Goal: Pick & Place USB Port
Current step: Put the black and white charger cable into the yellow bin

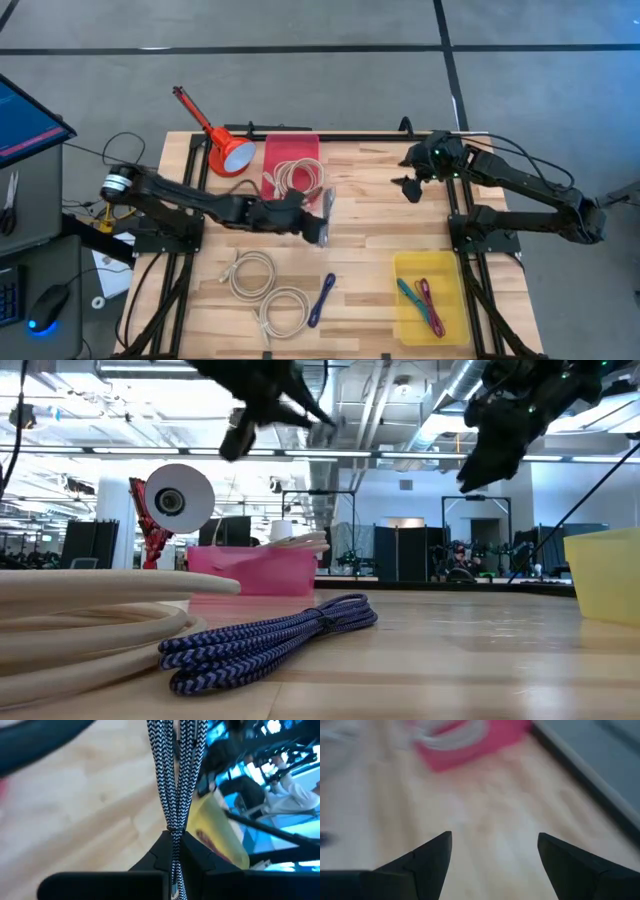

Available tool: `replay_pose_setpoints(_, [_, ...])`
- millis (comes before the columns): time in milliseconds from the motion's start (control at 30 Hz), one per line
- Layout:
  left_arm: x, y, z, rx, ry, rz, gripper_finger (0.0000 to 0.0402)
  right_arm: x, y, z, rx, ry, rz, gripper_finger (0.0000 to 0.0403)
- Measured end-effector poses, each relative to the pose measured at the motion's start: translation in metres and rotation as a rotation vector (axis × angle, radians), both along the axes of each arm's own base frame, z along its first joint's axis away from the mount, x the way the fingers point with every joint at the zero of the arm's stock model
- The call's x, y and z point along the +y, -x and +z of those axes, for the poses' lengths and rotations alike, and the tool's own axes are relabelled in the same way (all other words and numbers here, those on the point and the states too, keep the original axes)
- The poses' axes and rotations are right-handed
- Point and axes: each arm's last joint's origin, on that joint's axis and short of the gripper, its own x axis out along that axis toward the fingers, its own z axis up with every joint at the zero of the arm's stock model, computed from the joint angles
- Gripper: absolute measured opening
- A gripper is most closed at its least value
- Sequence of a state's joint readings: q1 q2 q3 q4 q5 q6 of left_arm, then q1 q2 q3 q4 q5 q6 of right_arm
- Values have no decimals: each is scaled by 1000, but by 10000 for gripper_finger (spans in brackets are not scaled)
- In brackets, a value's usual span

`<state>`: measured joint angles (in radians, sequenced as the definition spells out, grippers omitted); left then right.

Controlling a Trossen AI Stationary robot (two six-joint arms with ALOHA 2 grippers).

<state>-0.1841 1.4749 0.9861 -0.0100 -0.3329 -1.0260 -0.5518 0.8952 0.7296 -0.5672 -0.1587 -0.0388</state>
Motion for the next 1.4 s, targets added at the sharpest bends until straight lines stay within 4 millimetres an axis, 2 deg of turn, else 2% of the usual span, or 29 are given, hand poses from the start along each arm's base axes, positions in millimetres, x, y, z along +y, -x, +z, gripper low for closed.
replay_pose_setpoints(200, [18, 17, 33, -74, -197, 23, 14, 8, -11, 10, -188, -150, 165, 285])
replay_pose_setpoints(433, [39, 25, 45, -61, -354, 22, 14, 22, -31, 31, -432, -186, 279, 285])
replay_pose_setpoints(667, [57, 32, 56, -89, -368, 32, 14, 39, -42, 58, -688, -193, 371, 285])
replay_pose_setpoints(867, [62, 39, 64, -124, -358, 16, 14, 48, -44, 74, -843, -154, 415, 285])
replay_pose_setpoints(1067, [62, 40, 66, -119, -392, -1, 14, 49, -46, 75, -862, -136, 325, 285])
replay_pose_setpoints(1400, [61, 39, 64, -118, -386, -20, 14, 47, -87, 50, -834, -224, 254, 285])
